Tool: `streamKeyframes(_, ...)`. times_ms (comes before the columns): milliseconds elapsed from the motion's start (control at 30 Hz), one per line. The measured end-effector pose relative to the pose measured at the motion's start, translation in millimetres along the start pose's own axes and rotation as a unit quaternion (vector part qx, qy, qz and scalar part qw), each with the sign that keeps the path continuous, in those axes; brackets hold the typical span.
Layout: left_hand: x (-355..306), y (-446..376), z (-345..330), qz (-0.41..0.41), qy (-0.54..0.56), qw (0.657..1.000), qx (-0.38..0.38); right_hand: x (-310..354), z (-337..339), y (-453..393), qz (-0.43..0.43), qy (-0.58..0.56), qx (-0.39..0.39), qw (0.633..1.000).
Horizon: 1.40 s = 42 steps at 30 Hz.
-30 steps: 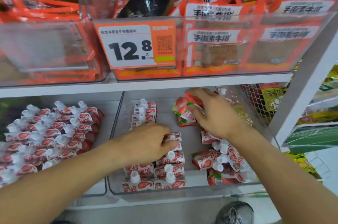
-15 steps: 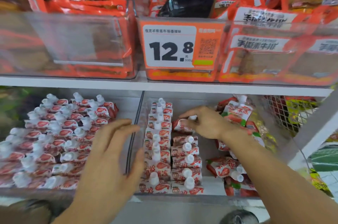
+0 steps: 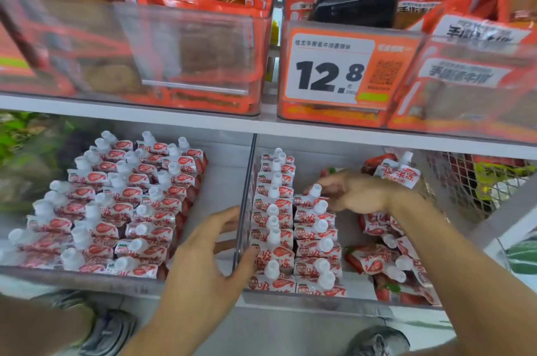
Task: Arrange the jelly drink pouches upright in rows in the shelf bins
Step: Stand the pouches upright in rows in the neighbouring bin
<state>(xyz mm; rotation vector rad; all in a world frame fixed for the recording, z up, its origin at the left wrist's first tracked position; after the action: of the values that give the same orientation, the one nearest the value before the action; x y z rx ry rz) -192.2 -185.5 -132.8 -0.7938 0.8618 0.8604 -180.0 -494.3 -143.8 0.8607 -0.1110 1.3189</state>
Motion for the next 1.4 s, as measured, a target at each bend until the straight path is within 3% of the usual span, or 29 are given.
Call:
streamKeyframes(167,-59,-6,15,-0.114,-0.053,0.991,-0.036,-1,-7,10,0.004,0.092,-0.08,0.993)
streamKeyframes(233,-80,-25,-4,-0.149,-0.054,0.987,0.029,4,-6,18,0.026,0.088,-0.093,0.991)
streamKeyframes(333,-84,-67,-50,-0.153,-0.138,0.968,0.146,5,13,44,0.044,0.08,-0.21,0.974)
streamKeyframes(400,-73,-95,-80,-0.138,-0.196,0.946,0.22,1,27,73,0.001,0.1,-0.27,0.958)
streamKeyframes(567,-44,-122,-120,-0.14,-0.305,0.874,0.351,-18,17,116,-0.163,0.225,-0.146,0.949)
streamKeyframes(800,-39,-109,-114,-0.133,-0.253,0.887,0.363,-34,6,125,-0.12,0.206,-0.234,0.943)
streamKeyframes(967,-44,-80,-91,-0.131,-0.241,0.897,0.346,-3,22,118,0.022,0.068,-0.378,0.923)
streamKeyframes(1100,-42,-48,-79,-0.145,-0.221,0.916,0.303,13,18,53,0.076,0.08,-0.411,0.905)
streamKeyframes(1167,-38,-41,-79,-0.154,-0.224,0.923,0.274,18,14,18,0.072,0.099,-0.35,0.929)
streamKeyframes(1267,-37,-39,-78,-0.166,-0.212,0.93,0.251,23,12,-15,0.034,0.139,-0.134,0.981)
streamKeyframes(1333,-39,-44,-76,-0.174,-0.205,0.933,0.238,21,16,-14,0.02,0.053,-0.034,0.998)
streamKeyframes(1400,-41,-56,-78,-0.171,-0.203,0.938,0.224,11,22,-7,0.028,-0.045,0.014,0.998)
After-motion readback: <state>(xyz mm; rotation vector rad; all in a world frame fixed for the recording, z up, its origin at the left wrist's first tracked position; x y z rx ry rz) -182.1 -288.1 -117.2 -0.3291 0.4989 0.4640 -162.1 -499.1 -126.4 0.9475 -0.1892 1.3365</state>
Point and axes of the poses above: each hand's wrist, its own y-axis away from the middle knuckle, its own z-axis out of the back of the hand, x = y × z, the point moved 2 cm from there along -y, towards the middle knuckle, and after that the axes turned 7 degrees about y, right-handed, at the moved point
